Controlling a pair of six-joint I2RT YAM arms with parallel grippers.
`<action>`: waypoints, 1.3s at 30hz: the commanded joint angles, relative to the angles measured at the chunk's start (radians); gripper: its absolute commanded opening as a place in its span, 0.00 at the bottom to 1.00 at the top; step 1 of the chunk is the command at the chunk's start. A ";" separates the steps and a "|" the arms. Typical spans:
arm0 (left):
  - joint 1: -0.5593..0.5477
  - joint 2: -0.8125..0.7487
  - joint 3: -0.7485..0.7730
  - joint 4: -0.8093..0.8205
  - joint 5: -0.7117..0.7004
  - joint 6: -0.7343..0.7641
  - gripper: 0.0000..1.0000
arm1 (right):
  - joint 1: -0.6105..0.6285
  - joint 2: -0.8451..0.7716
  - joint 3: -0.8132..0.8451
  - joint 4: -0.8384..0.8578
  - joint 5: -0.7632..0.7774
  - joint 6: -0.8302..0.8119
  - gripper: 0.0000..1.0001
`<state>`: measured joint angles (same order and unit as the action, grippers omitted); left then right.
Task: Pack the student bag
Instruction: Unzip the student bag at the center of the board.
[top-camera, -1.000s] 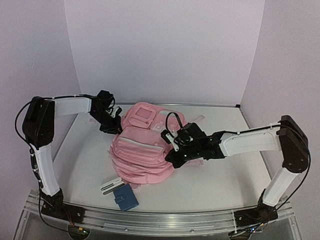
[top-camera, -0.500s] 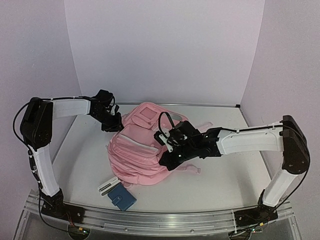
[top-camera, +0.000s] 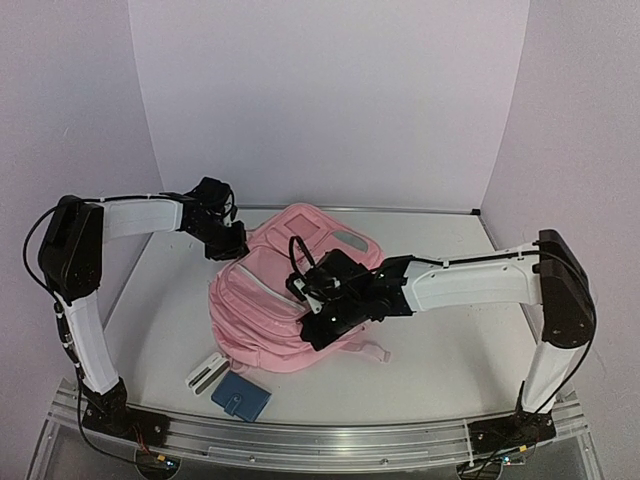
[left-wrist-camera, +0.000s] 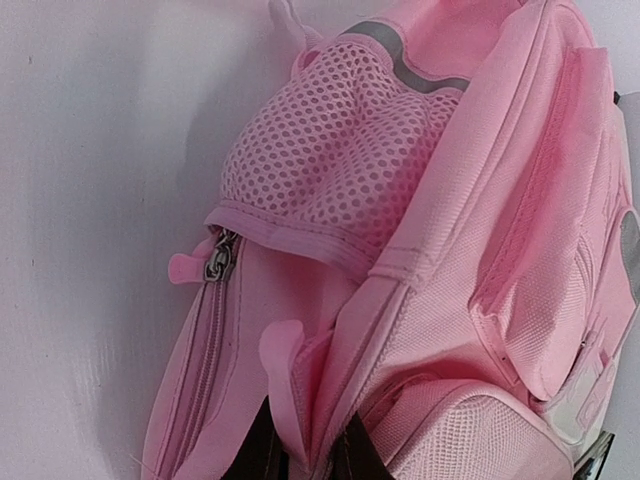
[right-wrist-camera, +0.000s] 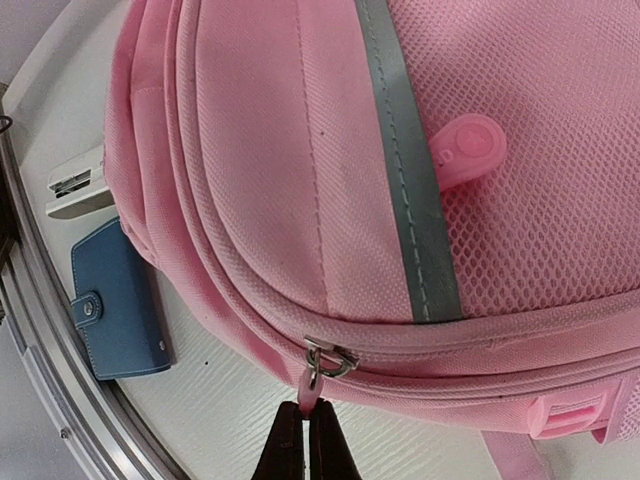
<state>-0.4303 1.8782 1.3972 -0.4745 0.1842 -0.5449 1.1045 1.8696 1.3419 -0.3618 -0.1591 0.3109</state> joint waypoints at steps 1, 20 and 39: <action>-0.001 -0.054 0.051 0.158 -0.045 -0.011 0.11 | 0.048 -0.014 0.051 0.037 -0.004 0.029 0.14; -0.017 -0.540 -0.345 0.024 -0.030 -0.126 0.88 | -0.168 -0.187 -0.156 0.203 0.127 0.218 0.61; -0.015 -0.611 -0.697 0.207 0.110 -0.306 0.61 | -0.212 0.065 -0.036 0.321 0.022 0.298 0.24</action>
<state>-0.4450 1.2143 0.7241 -0.3960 0.2322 -0.8276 0.8970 1.9038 1.2641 -0.1000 -0.1274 0.5722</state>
